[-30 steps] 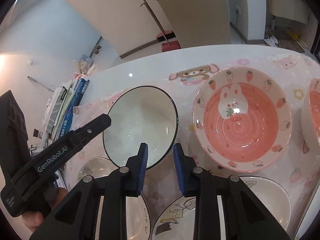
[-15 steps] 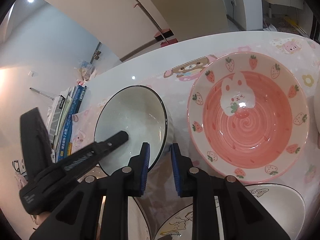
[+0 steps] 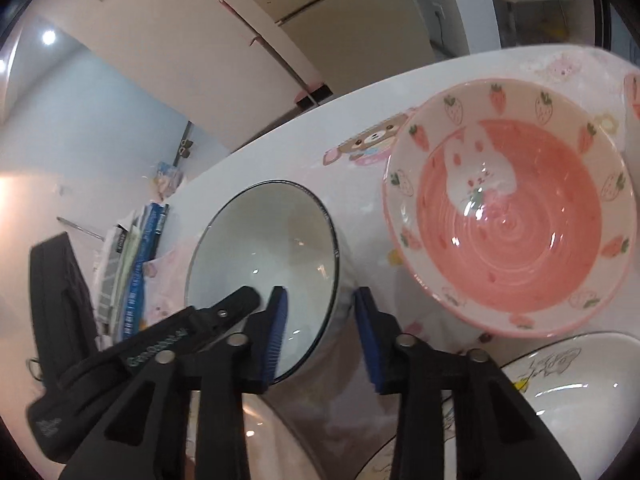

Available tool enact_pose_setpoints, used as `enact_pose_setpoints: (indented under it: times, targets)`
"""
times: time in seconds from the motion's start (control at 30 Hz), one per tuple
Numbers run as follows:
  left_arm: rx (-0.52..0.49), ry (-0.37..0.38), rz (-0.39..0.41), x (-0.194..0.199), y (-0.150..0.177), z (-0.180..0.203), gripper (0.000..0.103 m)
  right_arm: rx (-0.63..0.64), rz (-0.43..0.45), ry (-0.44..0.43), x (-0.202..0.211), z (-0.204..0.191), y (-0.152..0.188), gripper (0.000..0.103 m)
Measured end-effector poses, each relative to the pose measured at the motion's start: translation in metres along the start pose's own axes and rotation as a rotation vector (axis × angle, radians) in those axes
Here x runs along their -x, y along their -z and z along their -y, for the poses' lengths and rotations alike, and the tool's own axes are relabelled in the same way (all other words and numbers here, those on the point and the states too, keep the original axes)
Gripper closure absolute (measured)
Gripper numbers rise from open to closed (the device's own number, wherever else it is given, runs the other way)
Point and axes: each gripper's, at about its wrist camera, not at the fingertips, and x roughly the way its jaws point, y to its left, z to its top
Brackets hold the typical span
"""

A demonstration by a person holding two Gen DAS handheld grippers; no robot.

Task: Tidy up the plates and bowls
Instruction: 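Lift the white bowl with the left tool and carry it over the pink bowls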

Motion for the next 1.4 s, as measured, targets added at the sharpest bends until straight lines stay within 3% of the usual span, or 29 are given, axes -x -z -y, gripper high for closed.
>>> enact_pose_setpoints:
  times: [0.23, 0.47, 0.6, 0.73, 1.03, 1.4]
  targets:
    - [-0.025, -0.032, 0.021, 0.003, 0.001, 0.006, 0.092, 0.013, -0.031, -0.058, -0.004, 0.005, -0.007, 0.075]
    - [0.009, 0.008, 0.006, -0.002, -0.002, 0.002, 0.092, 0.074, -0.028, -0.068, -0.009, 0.0, -0.008, 0.073]
    - [-0.017, -0.017, 0.022, 0.002, 0.0, 0.007, 0.093, 0.123, -0.055, -0.026, -0.011, -0.008, -0.008, 0.076]
    - [-0.048, -0.032, 0.064, 0.017, 0.002, 0.015, 0.093, 0.109, -0.077, -0.054, -0.006, -0.009, -0.011, 0.077]
    - [-0.099, 0.031, 0.168, 0.064, 0.006, 0.033, 0.093, 0.134, -0.011, -0.112, 0.05, -0.013, -0.022, 0.077]
    - [-0.215, 0.102, 0.326, 0.134, 0.027, 0.087, 0.092, 0.201, 0.13, -0.172, 0.16, -0.013, -0.03, 0.077]
